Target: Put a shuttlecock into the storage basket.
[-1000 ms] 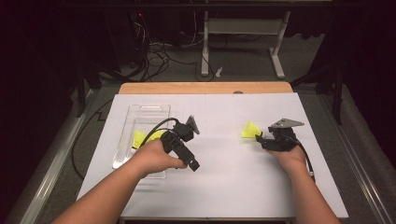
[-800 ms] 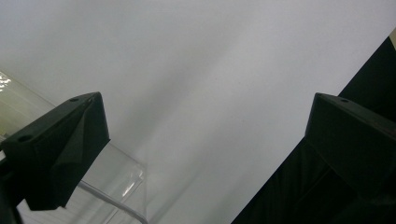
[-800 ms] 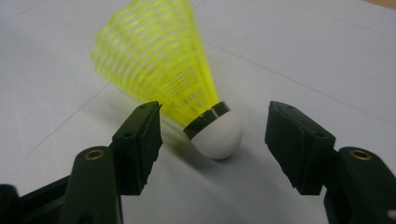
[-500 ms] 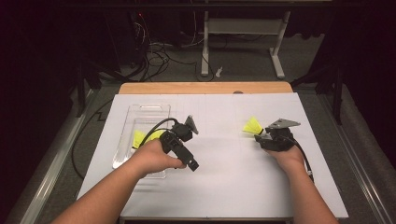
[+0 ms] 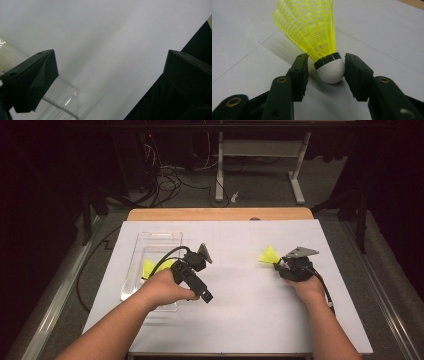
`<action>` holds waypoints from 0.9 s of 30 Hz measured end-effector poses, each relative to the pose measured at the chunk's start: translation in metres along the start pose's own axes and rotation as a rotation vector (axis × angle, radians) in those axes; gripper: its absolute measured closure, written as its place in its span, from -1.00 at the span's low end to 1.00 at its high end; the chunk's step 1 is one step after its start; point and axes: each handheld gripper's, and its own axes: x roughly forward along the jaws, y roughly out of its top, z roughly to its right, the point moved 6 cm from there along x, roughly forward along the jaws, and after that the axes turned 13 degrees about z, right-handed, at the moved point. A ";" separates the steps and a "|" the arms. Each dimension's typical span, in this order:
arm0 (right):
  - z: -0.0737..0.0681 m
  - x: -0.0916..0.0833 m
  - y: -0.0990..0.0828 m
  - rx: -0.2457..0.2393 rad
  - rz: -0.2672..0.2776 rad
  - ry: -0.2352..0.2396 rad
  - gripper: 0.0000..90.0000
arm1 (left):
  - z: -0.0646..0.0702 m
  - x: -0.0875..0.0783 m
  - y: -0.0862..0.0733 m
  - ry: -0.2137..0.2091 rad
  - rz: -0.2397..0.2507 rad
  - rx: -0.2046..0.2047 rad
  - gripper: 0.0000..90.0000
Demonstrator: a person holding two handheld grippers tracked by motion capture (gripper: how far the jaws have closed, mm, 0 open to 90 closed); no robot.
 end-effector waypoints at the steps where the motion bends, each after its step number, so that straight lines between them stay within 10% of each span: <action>1: 0.000 0.000 0.000 -0.002 0.001 -0.001 0.34 | 0.000 -0.001 0.000 0.000 -0.001 0.000 -0.98; 27: 0.000 -0.014 0.000 -0.019 -0.002 0.007 0.48 | 0.000 -0.001 -0.001 0.009 0.000 -0.001 -0.98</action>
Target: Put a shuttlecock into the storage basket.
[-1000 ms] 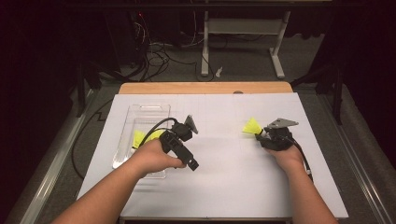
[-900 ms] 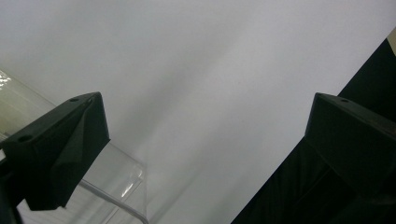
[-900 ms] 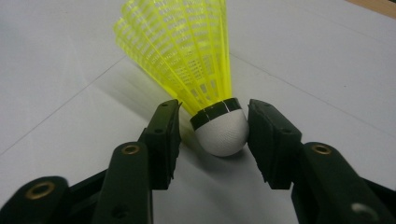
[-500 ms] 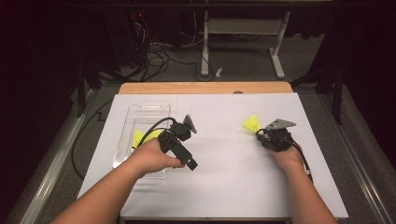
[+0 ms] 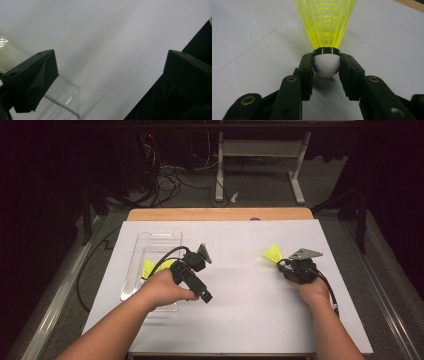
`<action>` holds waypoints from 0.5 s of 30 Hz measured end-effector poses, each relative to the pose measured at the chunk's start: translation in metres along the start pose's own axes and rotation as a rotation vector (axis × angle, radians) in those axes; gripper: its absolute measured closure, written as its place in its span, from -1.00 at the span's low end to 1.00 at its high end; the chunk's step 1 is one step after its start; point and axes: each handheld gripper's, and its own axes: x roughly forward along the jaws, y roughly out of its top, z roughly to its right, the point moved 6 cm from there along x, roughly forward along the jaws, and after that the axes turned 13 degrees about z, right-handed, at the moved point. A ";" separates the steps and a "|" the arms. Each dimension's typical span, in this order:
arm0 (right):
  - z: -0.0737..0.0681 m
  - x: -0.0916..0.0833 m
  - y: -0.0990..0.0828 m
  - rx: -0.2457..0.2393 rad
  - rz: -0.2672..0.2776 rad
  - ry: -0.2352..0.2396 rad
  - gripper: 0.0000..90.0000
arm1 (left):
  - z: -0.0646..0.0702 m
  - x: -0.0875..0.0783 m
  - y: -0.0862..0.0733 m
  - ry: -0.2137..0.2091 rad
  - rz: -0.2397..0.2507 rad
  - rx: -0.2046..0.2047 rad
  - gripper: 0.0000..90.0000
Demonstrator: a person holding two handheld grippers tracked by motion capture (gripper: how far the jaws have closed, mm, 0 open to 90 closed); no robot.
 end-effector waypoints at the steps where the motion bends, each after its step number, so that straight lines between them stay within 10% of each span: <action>1: 0.000 0.000 0.000 0.000 0.000 0.000 0.48 | 0.000 0.000 0.000 0.001 0.000 0.000 -0.98; 15: -0.029 -0.034 0.002 -0.008 0.037 0.077 0.48 | 0.004 0.002 0.000 0.003 -0.006 0.013 -0.98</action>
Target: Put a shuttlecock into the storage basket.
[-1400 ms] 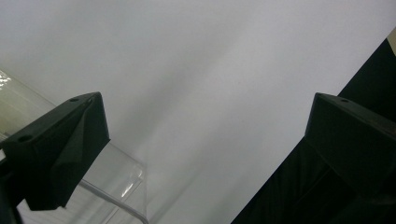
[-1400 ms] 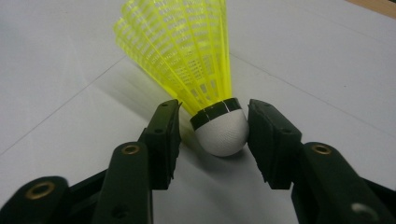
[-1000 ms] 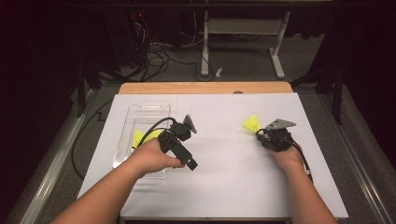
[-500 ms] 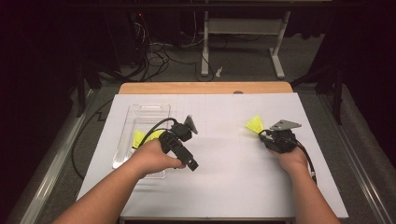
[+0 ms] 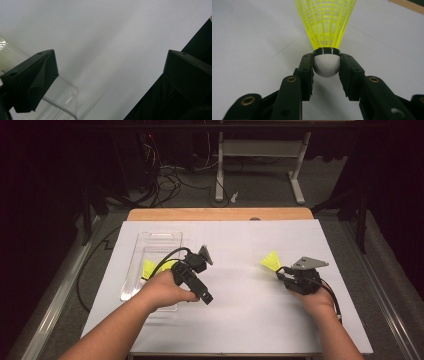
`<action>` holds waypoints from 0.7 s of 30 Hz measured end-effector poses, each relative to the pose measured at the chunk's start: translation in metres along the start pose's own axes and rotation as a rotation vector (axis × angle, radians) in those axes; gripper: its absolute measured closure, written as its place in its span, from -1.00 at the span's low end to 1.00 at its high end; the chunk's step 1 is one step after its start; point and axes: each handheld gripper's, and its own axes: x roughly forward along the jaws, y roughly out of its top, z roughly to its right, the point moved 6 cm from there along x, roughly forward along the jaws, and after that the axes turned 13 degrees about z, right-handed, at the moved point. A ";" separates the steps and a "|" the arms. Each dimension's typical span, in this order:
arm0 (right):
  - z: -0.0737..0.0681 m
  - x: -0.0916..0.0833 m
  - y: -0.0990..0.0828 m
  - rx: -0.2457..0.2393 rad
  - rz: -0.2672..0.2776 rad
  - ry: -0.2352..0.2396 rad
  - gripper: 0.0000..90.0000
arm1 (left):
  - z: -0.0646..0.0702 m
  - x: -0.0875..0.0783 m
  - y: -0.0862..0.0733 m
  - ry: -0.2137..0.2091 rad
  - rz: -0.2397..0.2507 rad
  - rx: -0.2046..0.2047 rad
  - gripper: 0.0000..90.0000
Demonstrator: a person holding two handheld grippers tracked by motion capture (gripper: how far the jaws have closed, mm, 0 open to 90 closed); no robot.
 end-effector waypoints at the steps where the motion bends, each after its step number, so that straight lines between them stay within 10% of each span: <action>1: -0.003 -0.003 -0.001 -0.001 0.003 0.006 0.48 | 0.000 0.000 0.000 0.001 -0.003 0.005 -0.98; 21: -0.057 -0.039 -0.007 -0.028 0.012 0.160 0.48 | 0.002 0.004 0.000 0.001 -0.002 0.025 -0.98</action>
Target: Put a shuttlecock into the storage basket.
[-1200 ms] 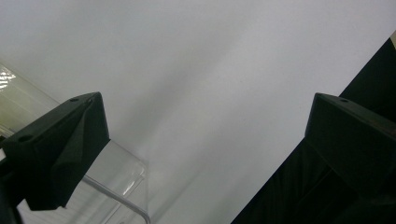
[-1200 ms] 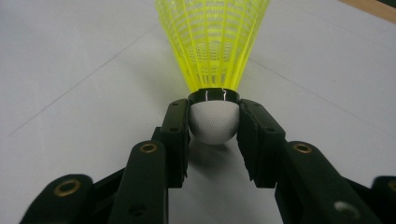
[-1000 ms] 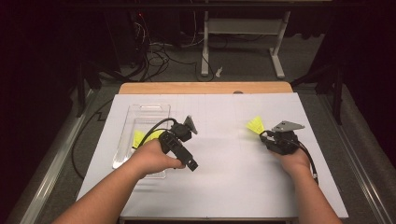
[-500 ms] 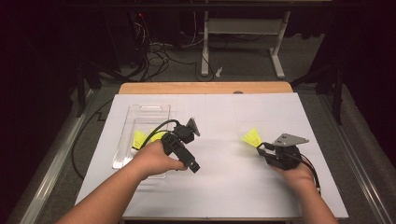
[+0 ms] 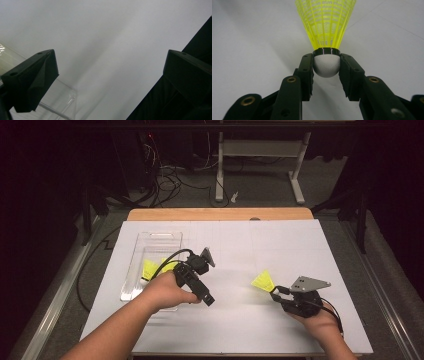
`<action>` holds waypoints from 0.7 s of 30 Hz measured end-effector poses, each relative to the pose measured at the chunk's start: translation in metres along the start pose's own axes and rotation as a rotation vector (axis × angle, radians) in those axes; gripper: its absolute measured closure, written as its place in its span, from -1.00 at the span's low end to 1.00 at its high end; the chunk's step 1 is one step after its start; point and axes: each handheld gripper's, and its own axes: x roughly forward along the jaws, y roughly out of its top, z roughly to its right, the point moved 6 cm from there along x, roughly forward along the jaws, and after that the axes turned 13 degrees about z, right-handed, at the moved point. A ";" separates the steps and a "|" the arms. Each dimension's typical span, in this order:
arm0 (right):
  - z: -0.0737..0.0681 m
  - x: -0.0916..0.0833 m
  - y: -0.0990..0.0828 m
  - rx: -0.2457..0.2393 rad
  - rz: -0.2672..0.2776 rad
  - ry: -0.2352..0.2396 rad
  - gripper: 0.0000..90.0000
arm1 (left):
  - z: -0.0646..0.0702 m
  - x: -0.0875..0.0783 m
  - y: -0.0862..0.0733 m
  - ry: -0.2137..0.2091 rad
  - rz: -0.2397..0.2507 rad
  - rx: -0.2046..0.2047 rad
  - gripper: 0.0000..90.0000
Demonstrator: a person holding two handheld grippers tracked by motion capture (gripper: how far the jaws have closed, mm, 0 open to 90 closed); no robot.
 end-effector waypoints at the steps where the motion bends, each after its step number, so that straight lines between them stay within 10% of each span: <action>1: -0.003 0.000 0.000 0.001 0.002 0.004 0.48 | 0.000 0.000 0.000 -0.001 -0.001 -0.002 -0.98; 21: -0.023 -0.003 -0.003 -0.010 0.033 0.037 0.48 | 0.003 0.005 -0.001 0.004 0.002 0.010 -0.96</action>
